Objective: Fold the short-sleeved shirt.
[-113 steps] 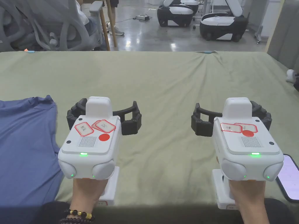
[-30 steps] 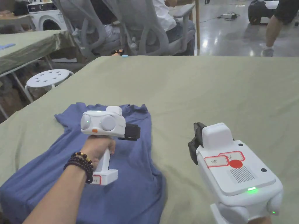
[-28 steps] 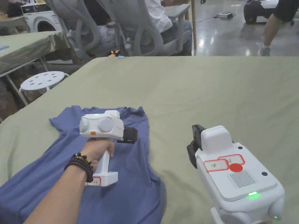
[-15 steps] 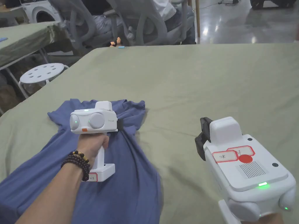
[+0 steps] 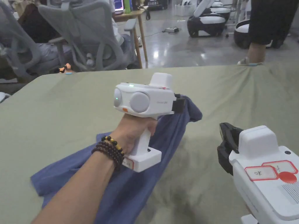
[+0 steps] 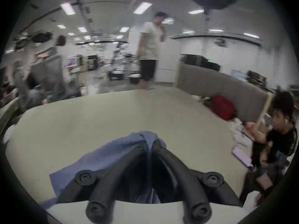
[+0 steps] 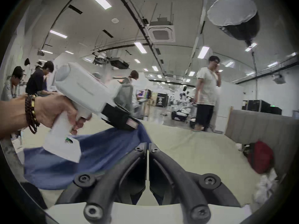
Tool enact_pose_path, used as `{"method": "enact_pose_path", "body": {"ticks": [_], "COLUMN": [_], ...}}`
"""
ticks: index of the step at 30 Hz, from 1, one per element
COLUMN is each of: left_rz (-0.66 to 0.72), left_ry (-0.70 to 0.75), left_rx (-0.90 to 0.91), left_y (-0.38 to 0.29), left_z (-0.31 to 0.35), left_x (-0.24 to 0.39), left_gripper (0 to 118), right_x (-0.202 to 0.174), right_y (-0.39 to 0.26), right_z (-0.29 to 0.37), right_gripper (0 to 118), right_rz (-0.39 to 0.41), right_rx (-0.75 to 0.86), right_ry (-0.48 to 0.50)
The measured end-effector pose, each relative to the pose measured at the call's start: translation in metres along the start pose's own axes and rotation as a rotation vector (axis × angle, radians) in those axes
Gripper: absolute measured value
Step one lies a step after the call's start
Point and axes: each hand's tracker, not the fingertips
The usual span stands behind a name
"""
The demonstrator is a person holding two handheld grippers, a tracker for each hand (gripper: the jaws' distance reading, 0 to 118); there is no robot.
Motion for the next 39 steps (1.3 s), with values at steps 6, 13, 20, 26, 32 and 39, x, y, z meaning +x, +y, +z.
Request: {"method": "enact_pose_path", "body": {"ticks": [6, 13, 20, 26, 32, 39], "left_rz": [-0.035, -0.087, -0.024, 0.043, 0.124, 0.207], "left_ry": [-0.249, -0.205, -0.103, 0.134, 0.408, 0.497], "left_rx": [-0.116, -0.297, -0.079, 0.06, 0.122, 0.083], "left_y": [-0.002, -0.056, -0.035, -0.035, -0.09, -0.111], "left_z": [-0.141, -0.219, -0.151, -0.041, 0.075, 0.118], "left_x": [0.127, 0.179, 0.139, 0.064, -0.004, -0.041], "left_gripper": [4, 8, 109, 111, 45, 0], "right_x": [0.08, 0.13, 0.132, 0.111, 0.082, 0.06], "right_y": [-0.016, -0.043, -0.048, -0.039, -0.038, -0.032], "right_z": [0.044, 0.051, 0.038, 0.026, 0.007, -0.001], "right_gripper": [3, 3, 3, 3, 3, 3], "right_rz": [0.007, -0.017, -0.035, -0.019, 0.001, -0.012], "right_rx": [-0.06, -0.124, -0.14, -0.147, -0.129, -0.124], "right_ry": [-0.201, -0.321, -0.313, -0.297, -0.212, -0.156]}}
